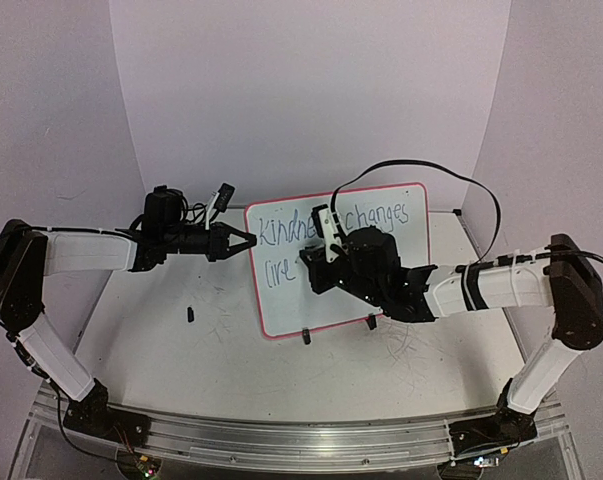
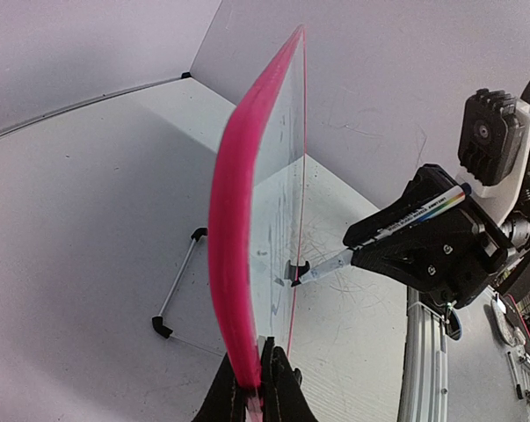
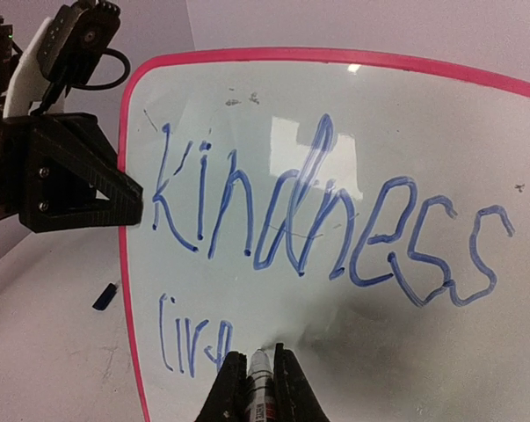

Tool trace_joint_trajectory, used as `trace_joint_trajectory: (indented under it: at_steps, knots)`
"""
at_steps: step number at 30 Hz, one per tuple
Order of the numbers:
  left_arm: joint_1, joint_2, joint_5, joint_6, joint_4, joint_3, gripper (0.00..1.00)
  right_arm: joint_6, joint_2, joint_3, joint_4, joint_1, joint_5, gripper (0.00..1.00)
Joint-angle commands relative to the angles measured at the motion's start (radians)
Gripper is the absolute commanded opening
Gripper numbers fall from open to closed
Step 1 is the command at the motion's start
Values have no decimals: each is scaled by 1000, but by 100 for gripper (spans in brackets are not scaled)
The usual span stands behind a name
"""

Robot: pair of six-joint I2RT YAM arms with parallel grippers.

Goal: Write a sentence on the whiteboard

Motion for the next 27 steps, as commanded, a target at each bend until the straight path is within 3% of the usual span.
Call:
trace_joint_trajectory:
  at_steps: [1, 27]
  knots:
    - [-10, -11, -45, 105, -38, 29, 0, 13, 7, 34, 49, -3, 65, 0]
    - [-14, -21, -48, 108, -40, 27, 0, 42, 35, 19, 29, -2, 9, 0]
